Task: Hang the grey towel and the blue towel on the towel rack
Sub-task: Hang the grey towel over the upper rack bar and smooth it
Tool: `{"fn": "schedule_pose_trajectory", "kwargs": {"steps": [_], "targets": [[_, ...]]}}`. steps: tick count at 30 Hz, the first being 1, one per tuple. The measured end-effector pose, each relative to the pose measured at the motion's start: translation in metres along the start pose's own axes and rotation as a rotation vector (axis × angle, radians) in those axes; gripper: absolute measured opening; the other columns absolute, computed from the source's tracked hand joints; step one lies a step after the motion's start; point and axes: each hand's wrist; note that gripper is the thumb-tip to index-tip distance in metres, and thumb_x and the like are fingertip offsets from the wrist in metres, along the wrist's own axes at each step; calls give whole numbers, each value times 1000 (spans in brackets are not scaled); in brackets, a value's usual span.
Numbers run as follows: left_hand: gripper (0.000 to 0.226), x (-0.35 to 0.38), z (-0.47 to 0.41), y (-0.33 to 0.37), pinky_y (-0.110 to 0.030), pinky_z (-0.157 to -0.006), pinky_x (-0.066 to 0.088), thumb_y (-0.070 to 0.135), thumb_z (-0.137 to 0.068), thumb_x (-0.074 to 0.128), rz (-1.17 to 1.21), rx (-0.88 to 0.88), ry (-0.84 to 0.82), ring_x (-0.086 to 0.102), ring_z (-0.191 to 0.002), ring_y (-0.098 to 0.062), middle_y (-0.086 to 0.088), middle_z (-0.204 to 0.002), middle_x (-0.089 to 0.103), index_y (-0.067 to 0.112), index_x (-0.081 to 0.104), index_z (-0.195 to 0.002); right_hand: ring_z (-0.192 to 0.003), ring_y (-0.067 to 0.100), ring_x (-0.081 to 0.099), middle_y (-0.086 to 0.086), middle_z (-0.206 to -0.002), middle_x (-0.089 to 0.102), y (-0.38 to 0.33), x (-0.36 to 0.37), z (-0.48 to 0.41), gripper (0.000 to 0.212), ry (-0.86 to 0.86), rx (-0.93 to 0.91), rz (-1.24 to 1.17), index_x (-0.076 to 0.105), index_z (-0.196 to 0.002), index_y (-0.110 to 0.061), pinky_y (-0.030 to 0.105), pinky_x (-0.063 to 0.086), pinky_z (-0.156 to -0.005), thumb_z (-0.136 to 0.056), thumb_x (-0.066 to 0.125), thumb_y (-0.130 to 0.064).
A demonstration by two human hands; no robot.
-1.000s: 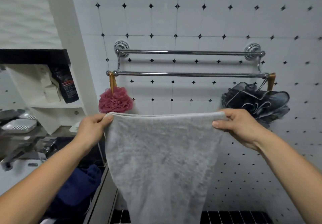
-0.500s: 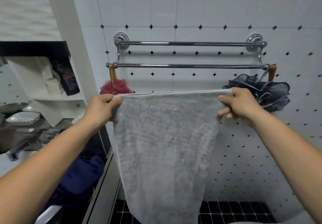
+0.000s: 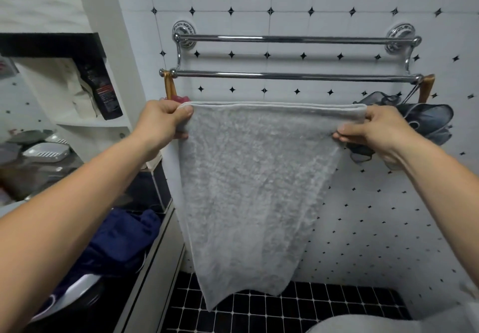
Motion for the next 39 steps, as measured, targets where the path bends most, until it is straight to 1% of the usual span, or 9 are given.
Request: {"fn": "schedule_pose_trajectory", "kwargs": {"steps": [4,8,11,18,23,30,34,37,39], "targets": [[21,2,-1,0,-46,-95,50,27,-88,70,-181,43,-68,61,-87,-23,-20,-89,67,7,73,-83,-77,29,75,20,-77,74,7,-8,-9,29,25,56,-11,66,-105,0,26,60,-65,-83,58,16],[8,13,-6,-1,-35,-74,49,17,-81,76,-378,71,-150,59,-72,-16,-3,-73,68,24,74,-80,-71,29,75,20,-94,71,10,-9,-18,26,22,95,-67,61,-102,-9,26,58,-49,-96,42,8],[17,30,-22,1,-32,-66,48,17,-83,74,-357,44,55,58,-69,-16,-1,-67,63,19,70,-67,-63,27,74,18,-96,66,9,-4,-33,15,57,94,-188,58,-99,-8,27,59,-49,-97,46,2],[14,84,-80,-7,-33,-43,59,10,-93,63,510,-394,240,61,-74,-25,-11,-81,61,3,61,-80,-46,17,67,20,-93,66,22,30,-92,15,163,184,-388,60,-101,-1,23,54,-41,-89,65,-9],[6,100,-133,-34,-19,-49,56,-1,-91,62,724,-285,257,67,-68,-13,-5,-80,67,0,67,-87,-45,14,66,18,-79,64,29,24,-149,7,311,162,-578,58,-99,1,21,52,-41,-92,57,1],[34,121,-228,8,-19,-53,56,-9,-93,50,1273,-67,106,64,-50,-5,4,-56,66,10,64,-69,-34,4,48,-5,-41,53,-15,31,-222,19,320,-110,-942,50,-77,-17,14,39,-35,-94,51,-10],[40,119,-257,30,-15,-62,56,-1,-93,49,1441,40,-45,67,-59,-3,4,-65,69,12,74,-64,-35,0,40,-9,-42,45,-39,33,-237,37,237,-247,-1134,45,-74,-22,11,29,-33,-50,71,-10],[15,116,-261,35,-13,-61,55,0,-67,70,1551,29,-33,68,-58,-3,4,-65,71,13,74,-59,-32,2,35,-10,-38,37,-46,32,-245,29,145,-226,-1134,49,-66,-25,11,21,-33,-54,75,-29],[26,114,-258,32,-15,-64,56,-1,-42,82,1617,60,-73,70,-61,-6,0,-66,72,9,71,-64,-32,3,32,-10,-38,35,-46,32,-248,26,106,-227,-1136,54,-56,-24,12,18,-35,-70,66,-41]]}}
Point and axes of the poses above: each hand's wrist, its own z-axis away from the middle knuckle, its own x-axis out of the palm, y = z × x
